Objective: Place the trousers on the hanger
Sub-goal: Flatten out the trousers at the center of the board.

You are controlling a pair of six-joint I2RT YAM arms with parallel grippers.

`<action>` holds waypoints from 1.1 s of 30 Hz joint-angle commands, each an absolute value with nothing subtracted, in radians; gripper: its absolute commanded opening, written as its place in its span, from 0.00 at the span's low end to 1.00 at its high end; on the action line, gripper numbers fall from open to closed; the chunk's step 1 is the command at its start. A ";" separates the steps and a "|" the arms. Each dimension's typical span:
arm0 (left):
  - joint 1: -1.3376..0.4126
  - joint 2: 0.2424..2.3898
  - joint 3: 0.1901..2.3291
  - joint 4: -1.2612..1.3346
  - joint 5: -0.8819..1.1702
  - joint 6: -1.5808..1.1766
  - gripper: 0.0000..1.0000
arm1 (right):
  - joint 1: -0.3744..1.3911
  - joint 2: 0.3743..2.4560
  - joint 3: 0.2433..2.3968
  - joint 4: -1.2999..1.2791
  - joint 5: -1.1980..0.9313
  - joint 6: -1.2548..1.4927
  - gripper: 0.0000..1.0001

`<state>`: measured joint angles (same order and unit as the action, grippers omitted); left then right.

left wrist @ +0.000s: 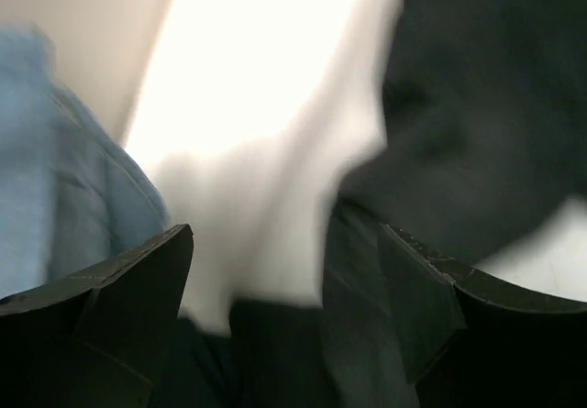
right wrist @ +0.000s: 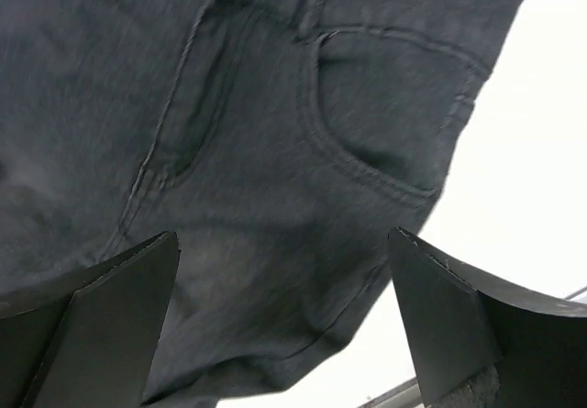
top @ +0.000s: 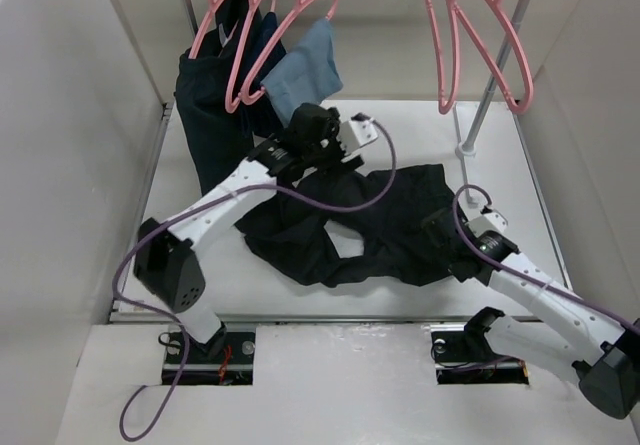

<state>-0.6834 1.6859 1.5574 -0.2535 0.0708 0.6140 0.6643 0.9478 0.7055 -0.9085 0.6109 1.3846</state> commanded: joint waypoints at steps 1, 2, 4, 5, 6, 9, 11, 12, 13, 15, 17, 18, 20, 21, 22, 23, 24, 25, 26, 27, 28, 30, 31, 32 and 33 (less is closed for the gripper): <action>-0.644 1.521 1.401 -0.510 0.217 0.764 0.79 | 0.585 0.881 0.674 -0.891 0.598 1.320 1.00; -0.615 1.423 1.352 -0.547 0.242 0.811 0.76 | 0.559 0.841 0.661 -0.853 0.579 1.246 1.00; -0.577 1.358 1.268 -0.730 0.303 0.909 0.70 | 0.468 0.812 0.647 -0.853 0.533 1.204 1.00; -0.556 1.315 1.244 -0.794 0.320 1.005 0.68 | 0.441 0.801 0.647 -0.841 0.517 1.183 1.00; -0.525 1.296 1.217 -0.846 0.321 1.047 0.65 | 0.416 0.792 0.637 -0.822 0.497 1.148 1.00; -0.525 1.231 1.047 -0.888 0.197 1.115 0.63 | 0.322 0.798 0.627 -0.781 0.399 1.091 1.00; -0.525 1.195 0.898 -0.775 0.093 1.124 0.66 | 0.272 0.824 0.618 -0.758 0.339 1.069 1.00; -0.525 1.166 0.855 -0.740 0.075 1.137 0.66 | 0.258 0.840 0.606 -0.735 0.328 1.060 1.00; -0.534 1.154 0.818 -0.704 0.066 1.147 0.68 | 0.246 0.880 0.606 -0.723 0.318 1.060 1.00; -0.561 1.132 0.727 -0.596 0.054 1.138 0.74 | 0.203 0.922 0.578 -0.684 0.270 1.046 1.00; -0.624 1.114 0.686 -0.526 0.054 1.111 0.76 | 0.175 0.980 0.558 -0.614 0.232 1.035 1.00; -0.643 1.114 0.663 -0.456 0.054 1.059 0.76 | 0.154 0.998 0.549 -0.589 0.189 1.035 1.00; -0.669 1.134 0.653 -0.370 0.040 0.988 0.79 | 0.144 1.044 0.529 -0.532 0.161 1.035 0.97; -0.678 1.144 0.622 -0.327 0.013 0.959 0.79 | 0.144 1.054 0.529 -0.532 0.161 1.035 0.95; -0.678 1.167 0.606 -0.243 -0.003 0.928 0.79 | 0.144 1.066 0.529 -0.517 0.161 1.023 0.91; -0.678 1.180 0.588 -0.198 -0.023 0.917 0.79 | 0.144 1.066 0.529 -0.517 0.178 1.014 0.86; -0.678 1.193 0.554 -0.155 -0.058 0.917 0.80 | 0.144 1.066 0.540 -0.505 0.178 1.005 0.77; -0.678 1.207 0.554 -0.094 -0.067 0.917 0.78 | 0.144 1.075 0.540 -0.505 0.210 1.005 0.63; -0.663 1.232 0.554 -0.078 -0.067 0.890 0.69 | 0.144 1.075 0.549 -0.496 0.224 0.996 0.46; -0.632 1.232 0.554 -0.078 -0.067 0.873 0.55 | 0.135 1.075 0.549 -0.495 0.239 0.977 0.12; -0.611 1.244 0.596 -0.078 -0.067 0.859 0.18 | 0.135 1.075 0.561 -0.495 0.265 0.965 0.00; -0.539 1.244 0.641 -0.116 -0.081 0.836 0.00 | 0.111 1.075 0.621 -0.520 0.294 0.921 0.00; -0.505 1.244 0.664 -0.135 -0.081 0.854 0.00 | 0.110 1.057 0.650 -0.538 0.316 0.910 0.00; -0.468 1.233 0.707 -0.153 -0.081 0.871 0.00 | 0.085 1.042 0.685 -0.555 0.368 0.898 0.00; -0.425 1.215 0.728 -0.164 -0.081 0.886 0.00 | 0.072 1.025 0.763 -0.581 0.392 0.881 0.00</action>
